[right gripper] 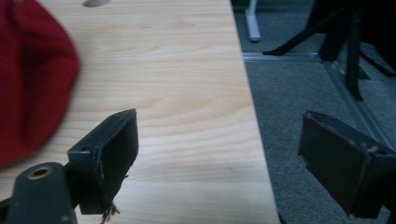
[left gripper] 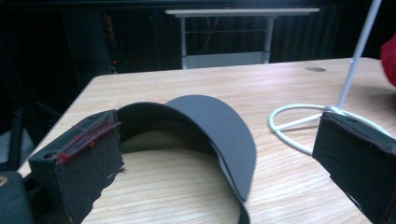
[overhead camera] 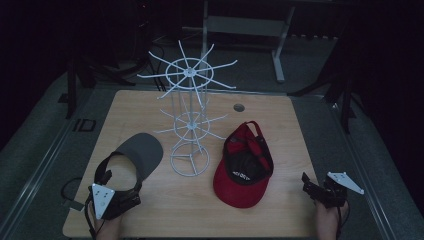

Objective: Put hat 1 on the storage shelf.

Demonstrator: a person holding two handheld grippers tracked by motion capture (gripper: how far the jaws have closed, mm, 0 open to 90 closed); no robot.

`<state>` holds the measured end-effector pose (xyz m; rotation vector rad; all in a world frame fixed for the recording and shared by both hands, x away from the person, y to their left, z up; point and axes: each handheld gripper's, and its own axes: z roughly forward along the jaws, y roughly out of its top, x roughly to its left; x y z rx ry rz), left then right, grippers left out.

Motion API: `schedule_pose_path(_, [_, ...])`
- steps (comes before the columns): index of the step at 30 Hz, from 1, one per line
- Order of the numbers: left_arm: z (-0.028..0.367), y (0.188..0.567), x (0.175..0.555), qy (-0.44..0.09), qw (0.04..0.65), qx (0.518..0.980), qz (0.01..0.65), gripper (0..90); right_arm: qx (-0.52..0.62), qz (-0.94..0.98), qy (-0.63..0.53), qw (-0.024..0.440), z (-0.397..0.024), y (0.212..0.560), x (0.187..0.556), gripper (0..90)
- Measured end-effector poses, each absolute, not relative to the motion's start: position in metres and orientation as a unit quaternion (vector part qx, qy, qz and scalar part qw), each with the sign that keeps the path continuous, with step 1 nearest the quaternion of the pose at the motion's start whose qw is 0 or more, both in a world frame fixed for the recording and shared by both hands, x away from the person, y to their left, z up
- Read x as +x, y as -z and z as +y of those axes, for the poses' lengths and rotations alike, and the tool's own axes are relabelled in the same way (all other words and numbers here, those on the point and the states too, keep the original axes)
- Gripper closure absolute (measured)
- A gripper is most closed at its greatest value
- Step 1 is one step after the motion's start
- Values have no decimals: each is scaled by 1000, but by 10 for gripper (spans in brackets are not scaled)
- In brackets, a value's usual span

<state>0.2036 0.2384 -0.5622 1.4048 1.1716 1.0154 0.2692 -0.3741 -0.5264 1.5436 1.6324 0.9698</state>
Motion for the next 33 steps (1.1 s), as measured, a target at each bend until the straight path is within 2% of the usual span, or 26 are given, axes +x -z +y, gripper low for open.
schedule_pose_path(6, [235,560,202,-409,493,592,489,18,563,651,-369,349,-360,501,270,111])
schedule_pose_path(9, [236,560,203,-391,499,592,498,18,557,662,-382,324,-356,491,274,116])
schedule_pose_path(17, [236,559,202,-376,512,591,497,18,546,667,-395,317,-345,471,285,115])
schedule_pose_path(23, [227,554,200,-336,518,605,502,18,542,675,-396,305,-335,463,299,114])
schedule_pose_path(33, [219,553,198,-329,516,622,489,18,500,707,-414,281,-303,461,321,138])
